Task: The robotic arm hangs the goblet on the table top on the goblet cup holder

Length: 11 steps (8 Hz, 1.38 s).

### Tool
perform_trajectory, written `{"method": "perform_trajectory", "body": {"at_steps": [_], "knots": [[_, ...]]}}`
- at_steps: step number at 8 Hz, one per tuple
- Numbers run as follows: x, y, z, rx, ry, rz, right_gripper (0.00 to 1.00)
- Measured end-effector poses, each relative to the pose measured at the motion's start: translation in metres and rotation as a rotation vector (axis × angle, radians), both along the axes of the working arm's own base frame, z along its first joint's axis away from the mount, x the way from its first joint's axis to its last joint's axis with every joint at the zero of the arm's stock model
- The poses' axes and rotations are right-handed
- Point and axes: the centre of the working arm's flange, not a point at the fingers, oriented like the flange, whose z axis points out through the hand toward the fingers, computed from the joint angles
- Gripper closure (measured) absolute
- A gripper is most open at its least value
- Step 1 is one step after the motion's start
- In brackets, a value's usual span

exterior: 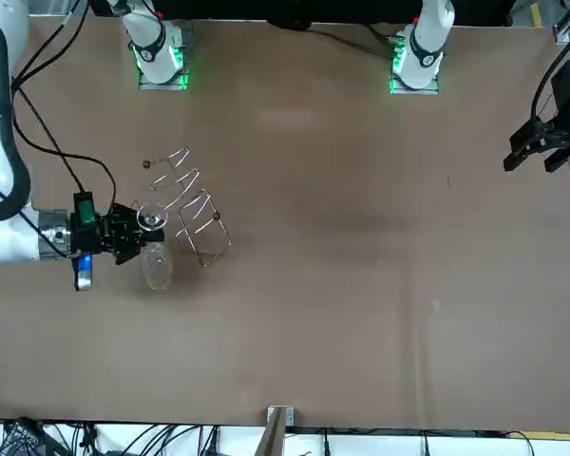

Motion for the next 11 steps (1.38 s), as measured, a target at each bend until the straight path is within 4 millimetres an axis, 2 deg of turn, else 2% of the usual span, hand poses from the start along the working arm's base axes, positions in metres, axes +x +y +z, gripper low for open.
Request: {"method": "perform_trajectory", "body": {"at_steps": [4,11], "knots": [[-0.004,0.020,-0.012,0.012,0.024,0.011,0.90],[-0.011,0.040,-0.033,-0.007,0.044,0.010,0.90]]}}
